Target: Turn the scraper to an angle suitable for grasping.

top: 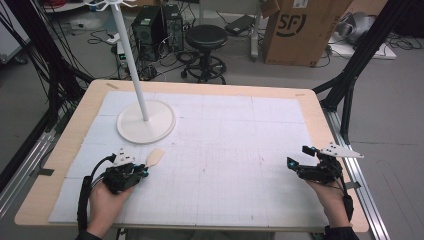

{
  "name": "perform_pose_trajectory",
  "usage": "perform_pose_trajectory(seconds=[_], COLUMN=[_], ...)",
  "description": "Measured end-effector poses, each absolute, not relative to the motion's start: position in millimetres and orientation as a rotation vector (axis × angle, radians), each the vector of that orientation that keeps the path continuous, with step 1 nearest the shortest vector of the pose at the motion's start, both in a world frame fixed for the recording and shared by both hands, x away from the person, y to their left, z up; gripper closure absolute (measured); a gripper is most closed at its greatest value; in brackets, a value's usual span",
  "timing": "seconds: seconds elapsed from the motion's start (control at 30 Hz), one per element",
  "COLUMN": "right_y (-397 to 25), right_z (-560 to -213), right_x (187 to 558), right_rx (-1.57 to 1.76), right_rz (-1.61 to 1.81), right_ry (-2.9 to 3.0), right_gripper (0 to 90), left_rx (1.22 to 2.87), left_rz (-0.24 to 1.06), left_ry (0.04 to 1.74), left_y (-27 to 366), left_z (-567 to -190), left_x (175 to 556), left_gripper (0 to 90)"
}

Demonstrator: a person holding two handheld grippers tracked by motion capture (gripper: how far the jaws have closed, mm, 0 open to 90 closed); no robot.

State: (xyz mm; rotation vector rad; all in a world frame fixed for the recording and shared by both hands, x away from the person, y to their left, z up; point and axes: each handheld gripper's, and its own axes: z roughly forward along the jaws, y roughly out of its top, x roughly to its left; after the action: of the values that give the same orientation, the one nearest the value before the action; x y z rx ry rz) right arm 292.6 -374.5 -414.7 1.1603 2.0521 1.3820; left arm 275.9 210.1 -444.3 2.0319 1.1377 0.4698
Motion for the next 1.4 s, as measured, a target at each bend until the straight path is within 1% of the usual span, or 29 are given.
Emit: perform_pose_trajectory(seconds=[0.37,0.63,0.87,0.97,1.03,1.27,1.4], right_y=[-373.8,-374.9,-374.0,-373.8,-374.1,-374.4,-374.4], right_z=[-413.6,-412.7,-412.1,-412.0,-412.0,-411.2,-410.9], right_x=[292.2,292.0,292.1,292.6,293.0,293.0,292.7], right_rx=[1.16,1.157,1.159,1.154,1.152,1.152,1.15], right_rz=[1.387,1.388,1.388,1.391,1.391,1.394,1.393], right_ry=[2.05,2.044,2.044,2.043,2.04,2.04,2.036], right_gripper=[14.9,14.9,14.9,14.9,14.9,14.9,14.9], left_rx=[1.998,1.998,2.01,2.042,2.046,2.121,2.119], left_rz=[0.397,0.367,0.32,0.316,0.287,0.245,0.215], left_ry=[1.128,1.028,0.931,0.875,0.842,0.707,0.657], left_y=[214.4,201.3,174.1,160.0,150.5,107.7,82.6], left_z=[-442.2,-428.9,-417.1,-412.2,-409.5,-402.8,-404.8], left_x=[282.5,295.4,309.9,315.8,320.4,334.8,341.5], left_gripper=[80.7,80.7,80.9,81.0,81.1,81.2,81.1])
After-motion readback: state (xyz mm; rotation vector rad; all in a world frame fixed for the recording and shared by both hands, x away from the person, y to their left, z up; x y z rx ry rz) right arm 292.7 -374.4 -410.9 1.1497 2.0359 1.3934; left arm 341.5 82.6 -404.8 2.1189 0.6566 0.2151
